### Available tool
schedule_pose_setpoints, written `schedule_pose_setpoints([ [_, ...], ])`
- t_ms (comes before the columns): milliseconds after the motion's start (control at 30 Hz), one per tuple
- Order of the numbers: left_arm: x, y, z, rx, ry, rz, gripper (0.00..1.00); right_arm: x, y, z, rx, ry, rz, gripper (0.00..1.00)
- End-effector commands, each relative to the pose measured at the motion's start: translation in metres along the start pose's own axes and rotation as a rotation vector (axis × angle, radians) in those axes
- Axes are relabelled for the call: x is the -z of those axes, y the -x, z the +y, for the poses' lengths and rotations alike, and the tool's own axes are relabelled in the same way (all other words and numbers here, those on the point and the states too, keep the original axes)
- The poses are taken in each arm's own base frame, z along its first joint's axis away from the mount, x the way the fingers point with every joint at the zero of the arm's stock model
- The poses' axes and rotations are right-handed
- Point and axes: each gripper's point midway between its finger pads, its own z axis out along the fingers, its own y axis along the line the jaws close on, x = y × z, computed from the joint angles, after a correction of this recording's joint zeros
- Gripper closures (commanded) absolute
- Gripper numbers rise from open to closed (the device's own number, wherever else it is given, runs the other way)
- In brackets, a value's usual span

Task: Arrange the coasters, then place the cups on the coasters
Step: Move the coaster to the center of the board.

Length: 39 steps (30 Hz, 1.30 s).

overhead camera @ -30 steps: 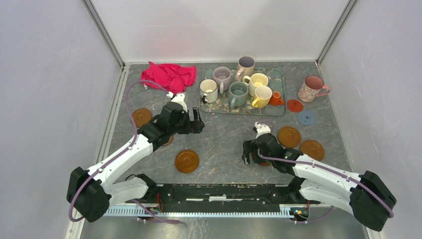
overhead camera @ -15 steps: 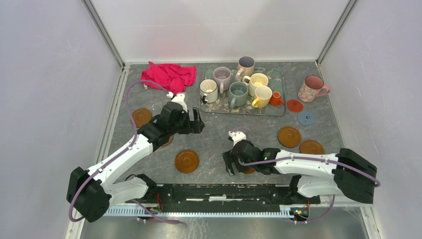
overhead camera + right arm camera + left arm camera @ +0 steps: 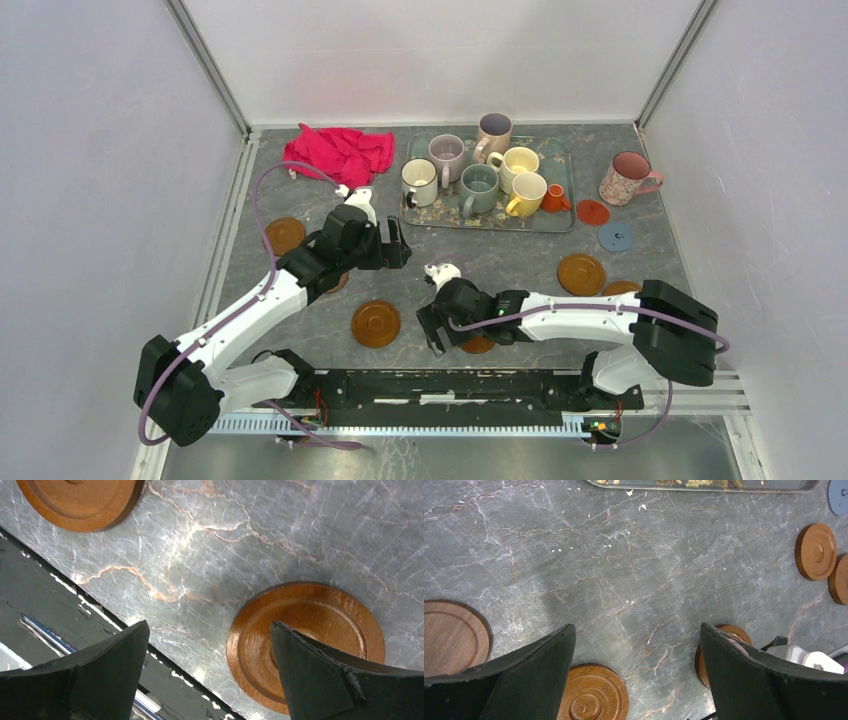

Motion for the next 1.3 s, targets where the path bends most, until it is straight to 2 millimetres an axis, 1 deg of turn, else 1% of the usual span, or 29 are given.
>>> schedule_pose_setpoints([
  [0,0.000,0.005,-0.003,-0.054,-0.030,-0.022,0.00,-0.002,0.023,0.017,0.031,0.031,-0.039,0.02],
  [133,0.000,0.004,-0.001,-0.053,-0.025,-0.018,0.00,-0.006,0.026,0.023,0.049,0.049,-0.028,0.02],
  [333,-0.001,0.003,0.000,-0.056,-0.019,-0.015,0.00,-0.007,0.027,0.026,0.060,0.057,-0.023,0.02],
  [400,-0.001,0.003,0.000,-0.056,-0.018,-0.016,0.00,-0.005,0.028,0.023,0.062,0.041,-0.021,0.02],
  [500,-0.001,0.002,0.001,-0.056,-0.017,-0.013,0.00,0.003,0.025,0.010,0.052,-0.012,-0.027,0.02],
  [533,-0.001,0.002,0.000,-0.056,-0.017,-0.012,0.00,0.006,0.023,0.005,0.046,-0.028,-0.028,0.02],
  [667,-0.003,0.002,-0.001,-0.053,-0.023,-0.008,0.00,0.012,0.003,-0.011,0.024,-0.057,-0.010,0.02],
  [767,-0.004,0.001,-0.002,-0.051,-0.026,-0.005,0.00,0.009,-0.010,-0.015,0.009,-0.048,0.009,0.02],
  [1000,-0.005,-0.002,0.000,-0.049,-0.020,0.004,0.00,0.002,-0.020,-0.008,-0.004,0.000,0.033,0.02],
  [1267,-0.005,-0.002,0.001,-0.049,-0.014,0.004,0.00,-0.006,-0.011,0.010,0.024,0.045,0.036,0.02],
])
